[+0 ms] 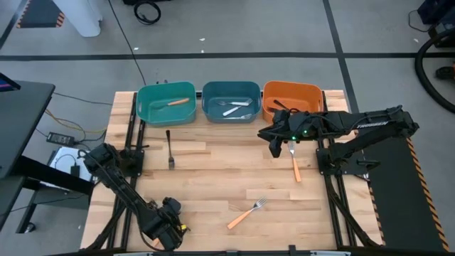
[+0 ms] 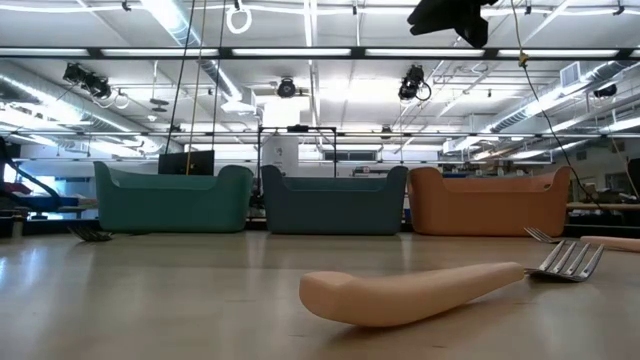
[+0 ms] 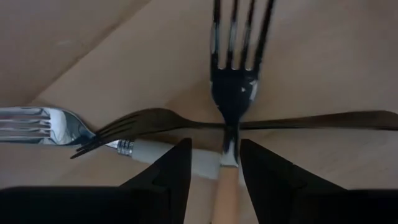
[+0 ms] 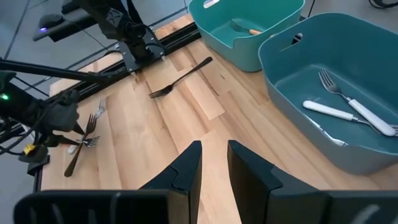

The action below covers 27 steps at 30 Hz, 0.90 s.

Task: Sort silverware by color (type)
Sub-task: Put the orange fork into the green bin

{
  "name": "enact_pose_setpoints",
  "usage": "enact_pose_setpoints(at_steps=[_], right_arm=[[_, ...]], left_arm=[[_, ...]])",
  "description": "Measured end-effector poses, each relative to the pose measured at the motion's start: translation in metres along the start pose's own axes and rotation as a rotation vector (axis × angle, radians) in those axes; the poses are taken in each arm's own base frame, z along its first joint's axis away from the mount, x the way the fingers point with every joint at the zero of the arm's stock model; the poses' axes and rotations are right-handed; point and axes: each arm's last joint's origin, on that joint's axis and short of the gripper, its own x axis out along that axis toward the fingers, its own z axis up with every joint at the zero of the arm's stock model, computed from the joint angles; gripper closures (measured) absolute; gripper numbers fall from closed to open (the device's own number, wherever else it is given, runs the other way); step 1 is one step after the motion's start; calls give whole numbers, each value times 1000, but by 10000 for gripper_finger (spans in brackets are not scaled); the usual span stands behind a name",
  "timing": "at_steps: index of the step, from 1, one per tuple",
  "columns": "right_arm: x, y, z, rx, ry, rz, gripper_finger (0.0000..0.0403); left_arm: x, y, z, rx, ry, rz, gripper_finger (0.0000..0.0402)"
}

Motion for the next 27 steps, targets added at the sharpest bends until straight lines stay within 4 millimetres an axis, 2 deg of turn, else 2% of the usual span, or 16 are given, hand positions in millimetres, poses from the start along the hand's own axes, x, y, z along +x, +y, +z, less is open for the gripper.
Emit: enact_pose_setpoints(at_steps=[9, 13, 17, 22, 27], right_arm=[[0, 0, 0, 0, 0, 1, 318], [0, 0, 0, 0, 0, 1, 318], [0, 0, 0, 0, 0, 1, 318], [0, 0, 0, -1, 1, 2, 318], [0, 0, 0, -2, 1, 2, 318]], left_arm=[[15, -5, -1, -5, 0, 28, 263], [16, -6, 1, 2, 4, 25, 297], [12, -6, 1, 41, 12, 10, 362], [1, -1, 3, 45, 25, 4, 367], [-26, 4, 6, 58, 34, -72, 367]])
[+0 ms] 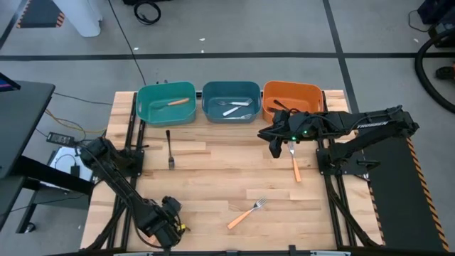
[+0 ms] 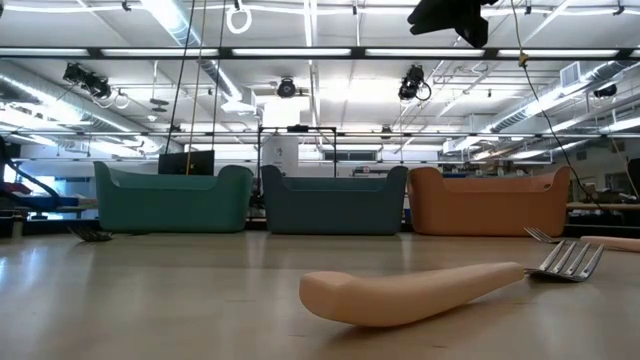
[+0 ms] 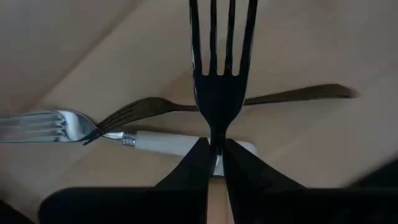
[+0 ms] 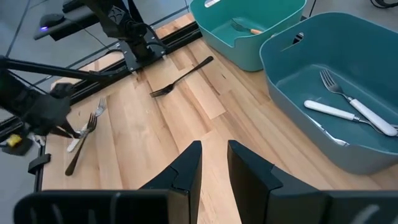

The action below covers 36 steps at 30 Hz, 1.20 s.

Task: Sort silverware by color (type)
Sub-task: Put the orange fork into the green bin

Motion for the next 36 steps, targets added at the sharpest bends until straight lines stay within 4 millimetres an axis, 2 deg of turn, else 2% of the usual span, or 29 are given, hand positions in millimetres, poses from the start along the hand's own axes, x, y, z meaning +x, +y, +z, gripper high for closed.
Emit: enact_pose_setpoints(at_steps=[4, 8, 13, 19, 23, 31, 36], right_arm=[[0, 0, 0, 0, 0, 0, 318], [1, -2, 1, 4, -3, -8, 318], [2, -7, 4, 11, -10, -29, 318], [5, -18, 9, -26, -24, -77, 318], [6, -29, 14, -62, -33, -121, 318], [9, -53, 24, -187, -38, -222, 318], [9, -66, 28, -264, -32, -275, 318]], left_arm=[[-33, 8, 11, 10, -47, -80, 366], [-66, 25, 35, -19, -176, -114, 366], [-103, 56, 82, -41, -364, -89, 365], [-138, 110, 151, -108, -569, 72, 364], [-151, 146, 195, -133, -618, 186, 364], [-161, 214, 275, -180, -689, 367, 363], [-163, 251, 310, -146, -720, 446, 363]])
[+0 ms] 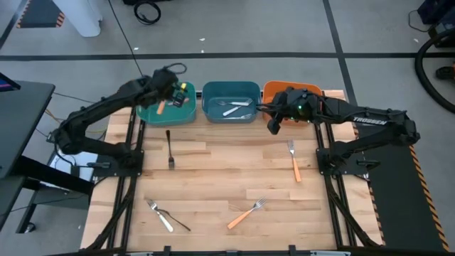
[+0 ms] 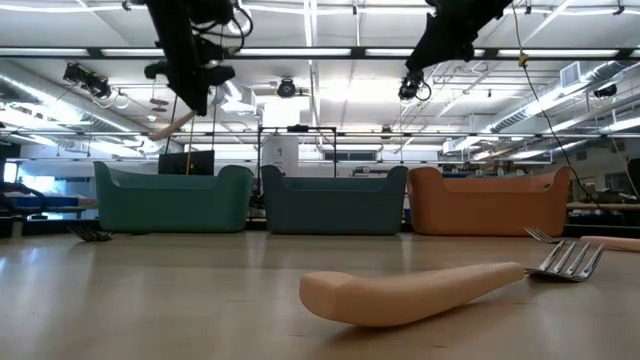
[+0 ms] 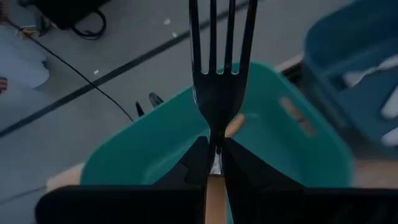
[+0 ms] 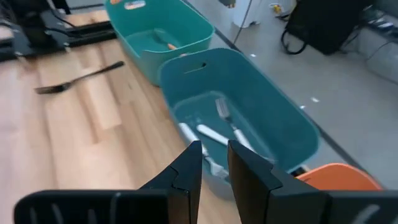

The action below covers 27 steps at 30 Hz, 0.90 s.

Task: Sort silverware by color (type)
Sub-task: Put the orange fork into the green bin, then put the black fork into the orange bin

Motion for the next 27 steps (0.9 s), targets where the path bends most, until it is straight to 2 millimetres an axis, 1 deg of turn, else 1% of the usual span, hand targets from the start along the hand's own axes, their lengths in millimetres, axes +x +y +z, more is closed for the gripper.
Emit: enact_pose_setpoints(at_steps=[3, 6, 10, 15, 20, 27], right_arm=[[1, -6, 0, -29, 3, -22, 318], [2, -9, 0, -49, 5, -35, 318], [3, -12, 1, -83, 7, -46, 318], [3, -15, 1, -88, 9, -55, 318], [4, -15, 1, -72, 8, -56, 318], [4, -15, 2, -27, -8, -56, 318]], left_arm=[[20, 9, 4, 94, 63, -37, 363], [40, 14, 3, 156, 135, -53, 361], [67, 10, 1, 264, 209, -40, 353], [93, -2, -6, 425, 309, -56, 346], [106, -8, -11, 449, 354, -58, 336], [108, -8, -12, 454, 365, -58, 305]])
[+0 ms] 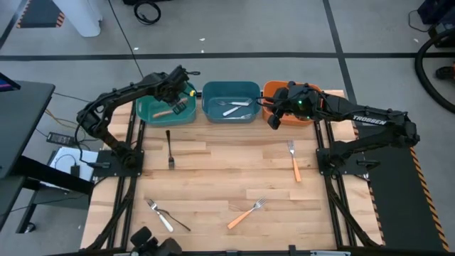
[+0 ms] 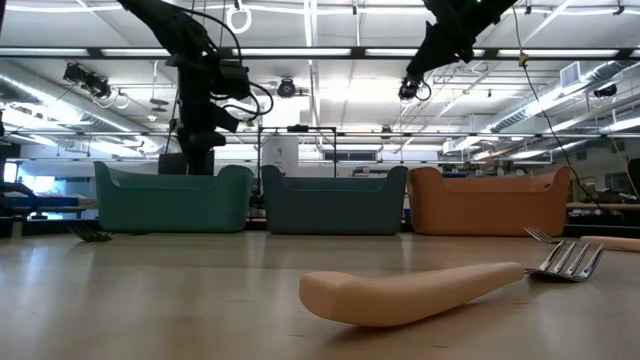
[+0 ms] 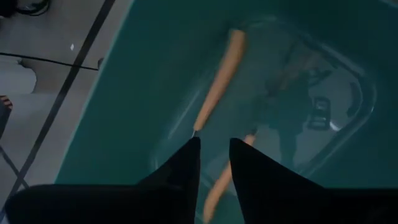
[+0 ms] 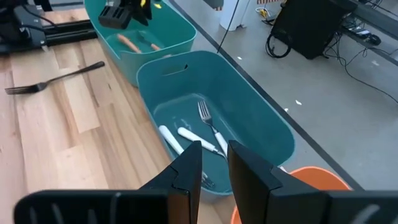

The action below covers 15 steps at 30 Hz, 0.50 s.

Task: Sort silverware by color (type)
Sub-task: Put the black fork into the orange bin

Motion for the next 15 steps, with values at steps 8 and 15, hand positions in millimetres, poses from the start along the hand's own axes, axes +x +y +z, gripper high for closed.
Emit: enact_pose_setpoints(at_steps=[8, 15], right_arm=[[0, -1, 0, 13, -5, -23, 318], [0, -1, 0, 7, -1, -25, 318]], left_arm=[[-25, -18, -19, 39, 87, -122, 294], [-77, -58, -32, 29, -25, -401, 296]])
